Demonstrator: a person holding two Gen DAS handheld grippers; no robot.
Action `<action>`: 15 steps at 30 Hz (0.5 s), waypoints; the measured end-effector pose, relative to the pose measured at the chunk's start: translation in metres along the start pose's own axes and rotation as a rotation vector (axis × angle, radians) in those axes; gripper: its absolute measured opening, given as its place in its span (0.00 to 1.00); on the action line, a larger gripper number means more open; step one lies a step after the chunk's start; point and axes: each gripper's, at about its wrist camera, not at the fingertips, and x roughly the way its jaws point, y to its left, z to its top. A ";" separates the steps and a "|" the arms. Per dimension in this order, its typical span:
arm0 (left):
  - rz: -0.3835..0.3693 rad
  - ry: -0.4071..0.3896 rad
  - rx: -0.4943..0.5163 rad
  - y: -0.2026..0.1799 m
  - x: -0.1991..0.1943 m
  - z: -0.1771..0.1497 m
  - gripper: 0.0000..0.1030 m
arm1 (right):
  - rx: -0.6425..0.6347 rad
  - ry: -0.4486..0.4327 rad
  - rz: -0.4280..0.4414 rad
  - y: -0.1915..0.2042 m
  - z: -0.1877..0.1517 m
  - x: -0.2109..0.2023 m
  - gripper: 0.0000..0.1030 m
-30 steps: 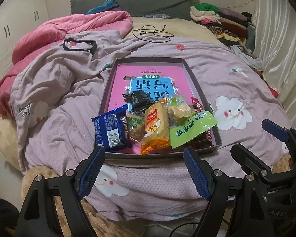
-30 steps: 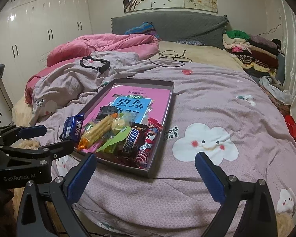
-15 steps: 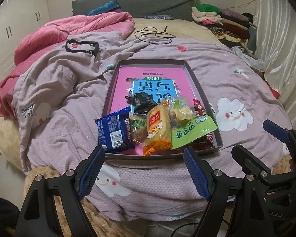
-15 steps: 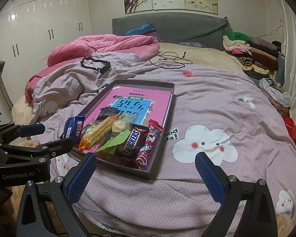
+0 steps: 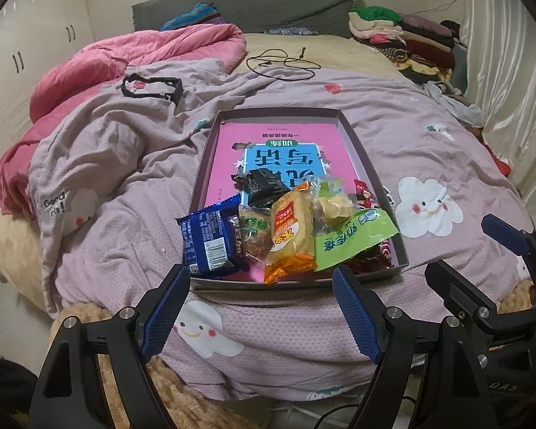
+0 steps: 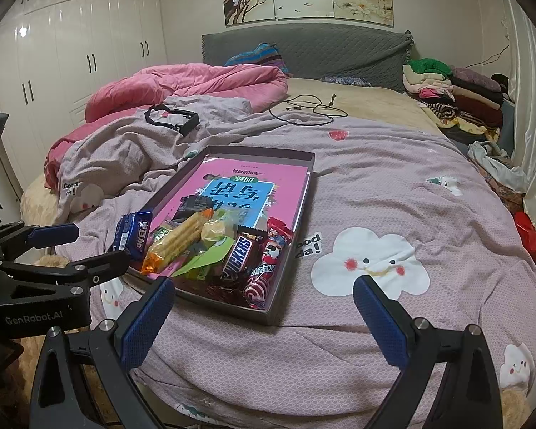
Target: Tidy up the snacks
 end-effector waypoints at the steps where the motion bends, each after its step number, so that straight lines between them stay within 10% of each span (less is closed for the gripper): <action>1: 0.002 0.002 0.000 0.000 0.000 0.000 0.80 | 0.001 0.000 0.000 0.000 0.000 0.000 0.98; 15: 0.000 0.005 -0.002 0.000 0.001 -0.001 0.80 | 0.004 -0.004 -0.002 -0.002 0.001 -0.001 0.98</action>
